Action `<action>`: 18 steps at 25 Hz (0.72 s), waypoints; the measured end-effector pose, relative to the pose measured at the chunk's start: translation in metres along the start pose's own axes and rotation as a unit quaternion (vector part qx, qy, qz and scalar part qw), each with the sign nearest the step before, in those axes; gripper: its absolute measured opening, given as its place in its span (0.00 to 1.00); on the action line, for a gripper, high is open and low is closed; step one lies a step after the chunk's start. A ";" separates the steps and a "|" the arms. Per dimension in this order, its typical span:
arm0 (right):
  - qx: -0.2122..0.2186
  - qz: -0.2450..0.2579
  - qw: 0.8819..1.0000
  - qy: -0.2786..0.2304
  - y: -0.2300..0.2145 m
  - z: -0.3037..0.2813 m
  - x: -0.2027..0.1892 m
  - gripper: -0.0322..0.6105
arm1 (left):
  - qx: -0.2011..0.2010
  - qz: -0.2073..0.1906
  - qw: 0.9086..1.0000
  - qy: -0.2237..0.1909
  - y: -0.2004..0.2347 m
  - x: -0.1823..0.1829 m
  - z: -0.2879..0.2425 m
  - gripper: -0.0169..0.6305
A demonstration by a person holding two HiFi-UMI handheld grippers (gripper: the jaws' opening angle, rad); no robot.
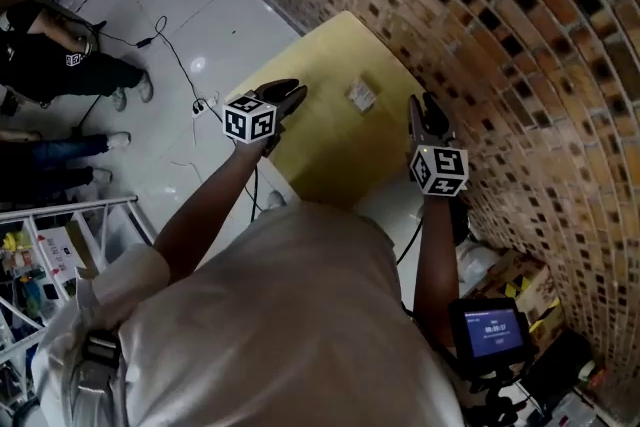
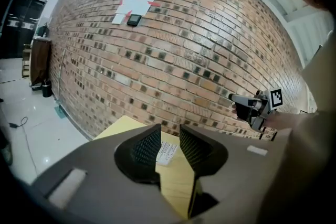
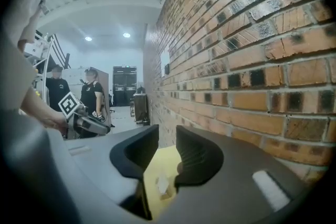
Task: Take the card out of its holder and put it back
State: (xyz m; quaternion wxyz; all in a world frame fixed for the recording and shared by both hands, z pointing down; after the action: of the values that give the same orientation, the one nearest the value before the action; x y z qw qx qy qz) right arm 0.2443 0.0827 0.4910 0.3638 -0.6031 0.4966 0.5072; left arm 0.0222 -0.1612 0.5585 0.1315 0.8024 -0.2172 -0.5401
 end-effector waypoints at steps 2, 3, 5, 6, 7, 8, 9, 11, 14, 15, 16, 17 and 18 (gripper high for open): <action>-0.005 -0.001 1.000 0.005 0.007 0.004 -0.003 0.22 | -0.004 0.000 1.000 0.000 0.003 0.002 0.002 0.23; -0.008 -0.002 1.000 0.008 0.010 0.006 -0.006 0.22 | -0.006 0.001 1.000 0.000 0.005 0.002 0.003 0.23; -0.014 -0.005 1.000 0.014 0.016 0.009 -0.010 0.21 | -0.010 0.005 1.000 0.002 0.007 0.000 0.005 0.23; -0.016 -0.008 1.000 0.018 0.020 0.011 -0.013 0.21 | -0.012 0.007 1.000 0.004 0.007 -0.002 0.007 0.23; -0.017 -0.009 1.000 0.021 0.024 0.013 -0.015 0.21 | -0.014 0.008 1.000 0.006 0.007 -0.004 0.008 0.23; -0.018 -0.010 1.000 0.024 0.027 0.015 -0.018 0.21 | -0.015 0.010 1.000 0.008 0.008 -0.007 0.010 0.23; -0.018 -0.011 0.999 0.027 0.031 0.016 -0.019 0.21 | -0.015 0.011 1.000 0.009 0.008 -0.009 0.012 0.23; -0.019 -0.011 0.999 0.031 0.036 0.017 -0.023 0.21 | -0.013 0.013 1.000 0.011 0.010 -0.012 0.016 0.21; -0.020 -0.016 0.999 0.035 0.041 0.019 -0.027 0.21 | -0.008 0.017 1.000 0.008 0.011 -0.014 0.022 0.20; -0.020 -0.018 0.999 0.036 0.043 0.019 -0.029 0.21 | -0.007 0.021 1.000 0.005 0.012 -0.015 0.025 0.20; -0.020 -0.020 0.999 0.037 0.045 0.019 -0.031 0.21 | -0.007 0.025 1.000 0.001 0.012 -0.016 0.029 0.20; -0.021 -0.022 0.999 0.039 0.048 0.019 -0.032 0.20 | -0.008 0.027 1.000 -0.002 0.012 -0.017 0.033 0.20; -0.021 -0.024 0.999 0.040 0.051 0.019 -0.034 0.20 | -0.009 0.027 1.000 -0.004 0.012 -0.018 0.038 0.20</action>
State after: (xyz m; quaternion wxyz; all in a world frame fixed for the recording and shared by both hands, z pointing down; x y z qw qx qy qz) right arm 0.1908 0.0959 0.5229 0.3426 -0.6425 0.4853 0.4840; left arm -0.0212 -0.1616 0.5635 0.1527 0.7925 -0.2347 -0.5418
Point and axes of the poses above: the fingertips, and each gripper's own axes: z backward along the fingers, y to its left, x out of its top, the point moved 7 cm from there along z, backward along the fingers, and after that the axes turned 7 degrees about z, right-handed, at the moved point
